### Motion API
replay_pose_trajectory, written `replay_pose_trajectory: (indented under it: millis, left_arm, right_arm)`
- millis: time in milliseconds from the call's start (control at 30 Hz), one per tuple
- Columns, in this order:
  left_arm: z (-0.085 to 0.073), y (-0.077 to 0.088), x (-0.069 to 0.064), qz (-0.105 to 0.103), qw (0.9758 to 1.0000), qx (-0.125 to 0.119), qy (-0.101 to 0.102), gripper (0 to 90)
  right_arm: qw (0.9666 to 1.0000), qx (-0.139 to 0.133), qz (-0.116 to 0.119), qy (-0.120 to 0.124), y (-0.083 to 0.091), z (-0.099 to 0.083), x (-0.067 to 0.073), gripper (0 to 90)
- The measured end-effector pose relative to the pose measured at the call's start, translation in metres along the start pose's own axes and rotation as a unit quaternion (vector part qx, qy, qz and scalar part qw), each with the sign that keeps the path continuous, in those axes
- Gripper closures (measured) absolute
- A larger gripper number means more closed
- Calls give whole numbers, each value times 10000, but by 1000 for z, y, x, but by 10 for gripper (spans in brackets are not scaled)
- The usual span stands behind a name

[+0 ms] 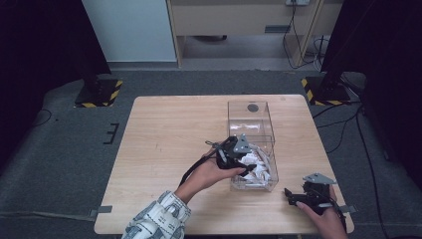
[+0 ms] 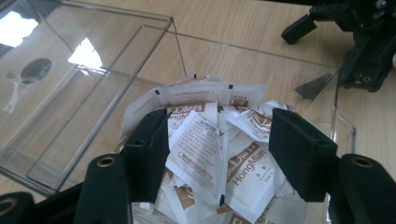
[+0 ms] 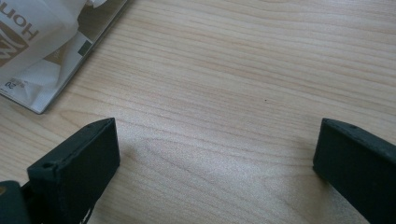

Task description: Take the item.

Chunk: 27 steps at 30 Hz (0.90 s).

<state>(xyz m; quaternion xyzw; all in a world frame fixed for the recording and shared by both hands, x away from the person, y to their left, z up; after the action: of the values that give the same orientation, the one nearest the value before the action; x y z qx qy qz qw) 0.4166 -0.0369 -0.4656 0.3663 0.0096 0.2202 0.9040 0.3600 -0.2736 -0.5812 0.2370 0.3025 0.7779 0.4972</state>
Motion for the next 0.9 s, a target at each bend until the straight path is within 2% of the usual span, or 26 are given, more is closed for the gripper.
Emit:
replay_pose_trajectory:
  millis: [267, 633, 700, 900]
  left_arm:
    - [-5, -17, -3, 10, 9998, 214, -12, 461]
    - [-11, -25, -4, -53, 9994, 329, 33, 631]
    - [-11, -25, -3, -33, 9994, 337, 37, 667]
    - [-11, -24, -3, -151, 9991, 371, 111, 853]
  right_arm:
    - [10000, 2, 1, -10, 0, 0, 0, 8]
    - [10000, 3, 2, -10, 0, 0, 0, 8]
    - [10000, 0, 3, -1, 0, 0, 0, 8]
    - [10000, -4, 2, 10, 0, 0, 0, 8]
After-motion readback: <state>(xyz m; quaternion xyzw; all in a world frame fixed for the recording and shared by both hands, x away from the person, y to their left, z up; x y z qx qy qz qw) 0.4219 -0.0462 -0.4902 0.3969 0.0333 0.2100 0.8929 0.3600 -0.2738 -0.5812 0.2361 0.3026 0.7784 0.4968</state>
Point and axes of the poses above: each handheld gripper's, and its own axes: y roughly backward along the jaws, z roughly out of its top, x roughly to its left, the point moved 6 cm from there along -y, roughly forward along the jaws, and after that the axes turned 5 degrees about z, right-handed, at the moved point
